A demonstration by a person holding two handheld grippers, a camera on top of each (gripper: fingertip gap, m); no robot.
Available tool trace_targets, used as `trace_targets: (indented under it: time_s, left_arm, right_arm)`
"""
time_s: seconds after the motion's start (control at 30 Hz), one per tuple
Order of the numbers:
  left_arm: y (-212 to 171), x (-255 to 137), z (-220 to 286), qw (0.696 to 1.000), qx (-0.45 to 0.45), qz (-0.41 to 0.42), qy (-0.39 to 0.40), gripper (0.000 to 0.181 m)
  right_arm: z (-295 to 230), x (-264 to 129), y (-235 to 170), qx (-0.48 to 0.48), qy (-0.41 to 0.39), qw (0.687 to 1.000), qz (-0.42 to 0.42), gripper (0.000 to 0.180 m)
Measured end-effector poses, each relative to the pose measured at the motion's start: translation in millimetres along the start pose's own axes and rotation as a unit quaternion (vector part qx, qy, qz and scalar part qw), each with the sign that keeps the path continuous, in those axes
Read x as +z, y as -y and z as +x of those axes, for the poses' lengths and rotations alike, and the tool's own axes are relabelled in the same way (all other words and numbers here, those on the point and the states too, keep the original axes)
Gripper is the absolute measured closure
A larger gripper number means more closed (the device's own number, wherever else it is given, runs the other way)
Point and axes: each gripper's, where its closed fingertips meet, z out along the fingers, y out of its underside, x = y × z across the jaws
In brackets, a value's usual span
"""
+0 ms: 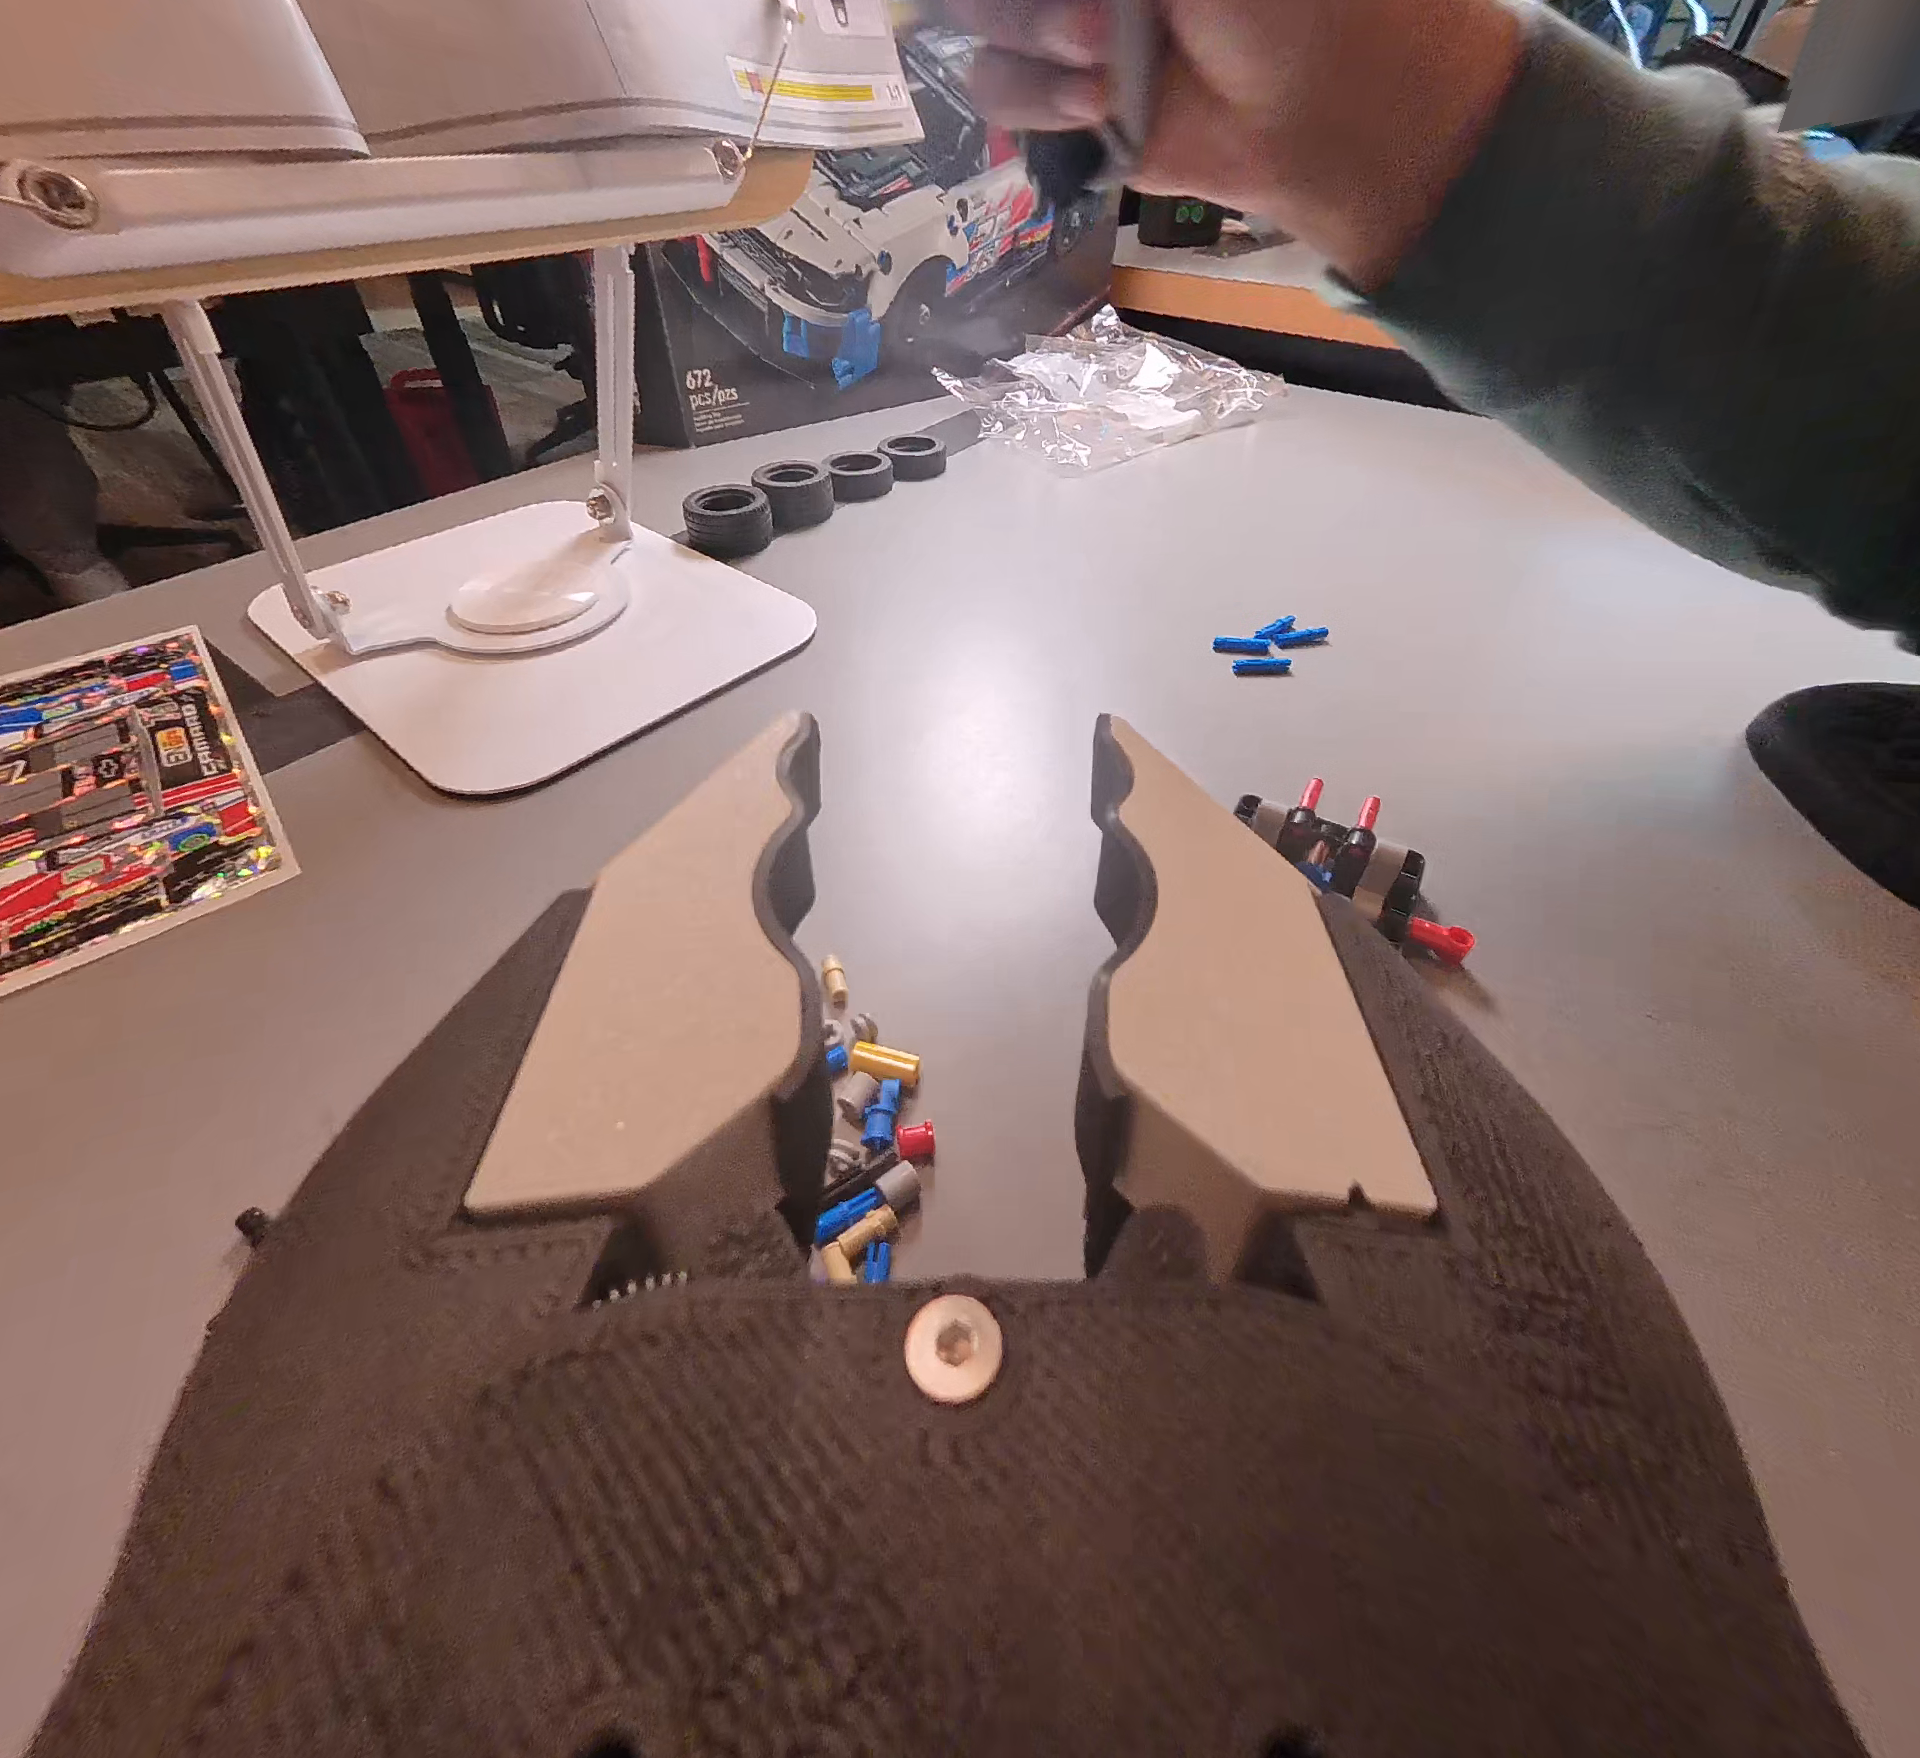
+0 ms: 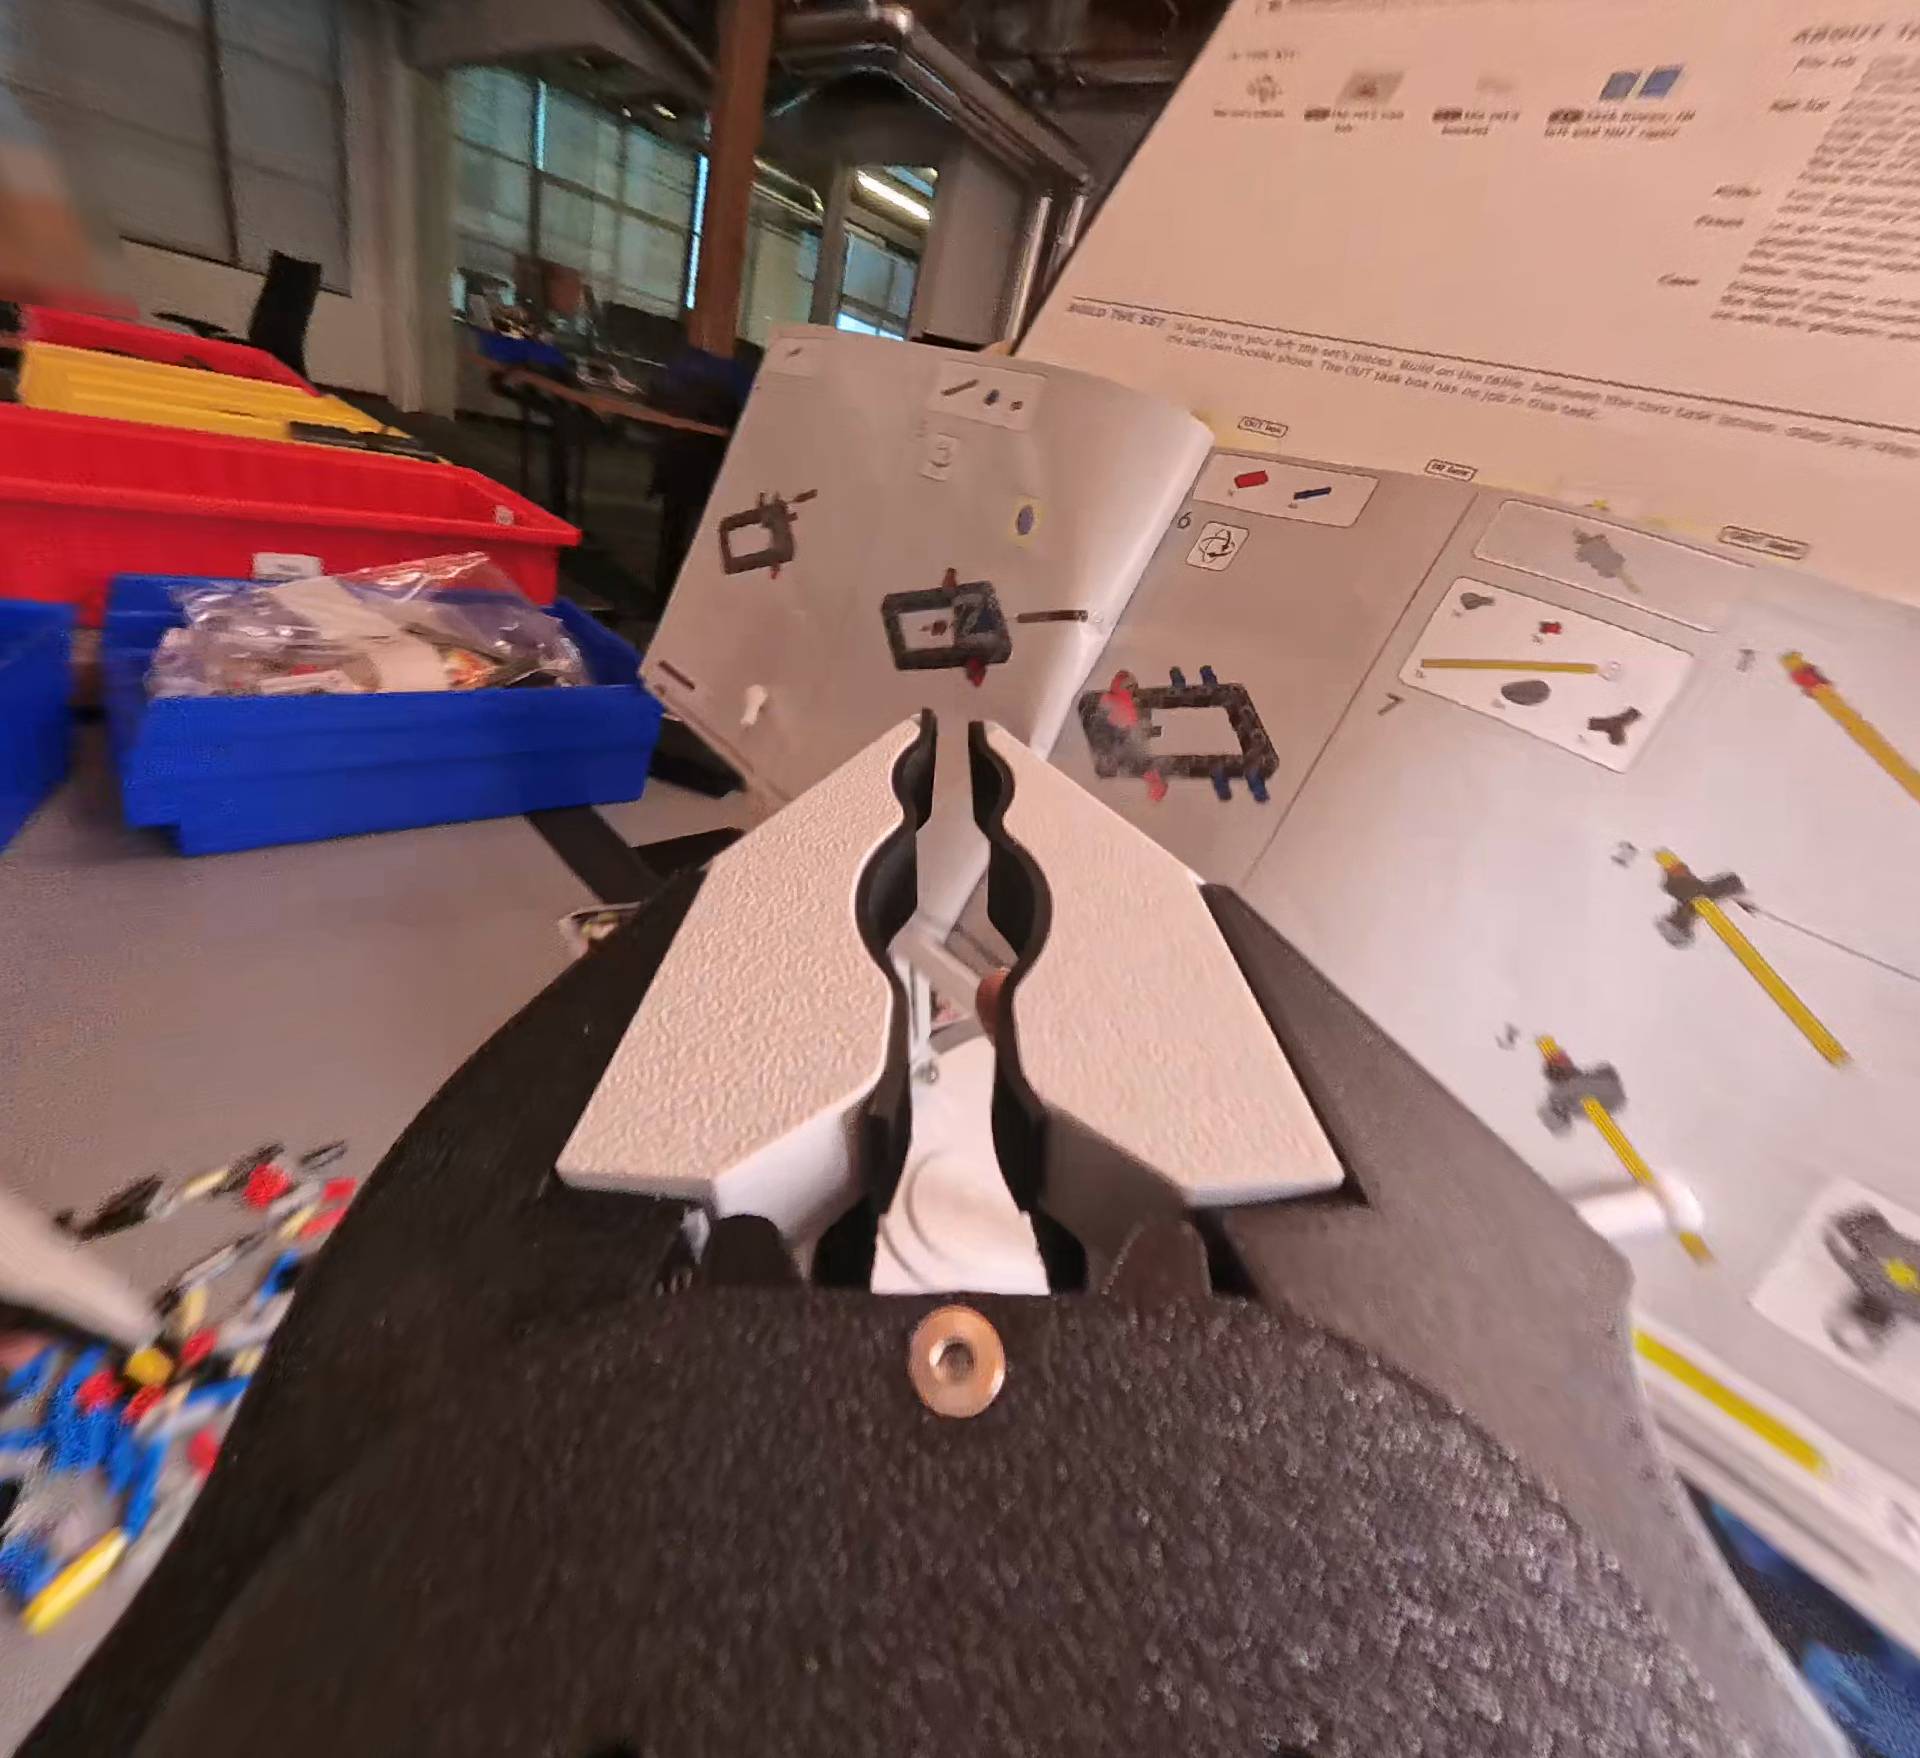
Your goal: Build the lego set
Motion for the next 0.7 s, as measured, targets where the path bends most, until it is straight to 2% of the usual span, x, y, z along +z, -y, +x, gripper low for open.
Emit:
trace_targets:
  time_s: [0.17, 0.27, 0.37, 0.47, 0.57, 0.7]
  left_arm:
    - [-12, 6, 12, 0.999, -0.005, -0.031, -0.034, 0.125]
    - [-18, 10, 30, 0.996, 0.001, -0.051, -0.069, 0.127]
    - [-21, 11, 46, 0.994, 0.032, -0.066, -0.082, 0.127]
    - [-20, 6, 57, 0.991, 0.061, -0.075, -0.088, 0.131]
    - [-12, -7, 58, 0.992, 0.076, -0.074, -0.074, 0.132]
    - [12, -51, 32, 0.995, 0.080, -0.058, -0.002, 0.135]
  right_arm:
    - [-16, -95, -37, 0.012, 0.010, 0.997, -0.078, 0.174]
    - [-28, -150, -74, 0.077, 0.006, 0.987, -0.139, 0.171]
    - [-48, -191, -99, 0.142, -0.010, 0.978, -0.152, 0.169]
    - [-64, -212, -106, 0.146, -0.023, 0.981, -0.125, 0.167]
    - [-74, -214, -112, 0.134, -0.017, 0.984, -0.115, 0.163]
    - [-83, -209, -111, 0.122, 0.009, 0.986, -0.110, 0.159]
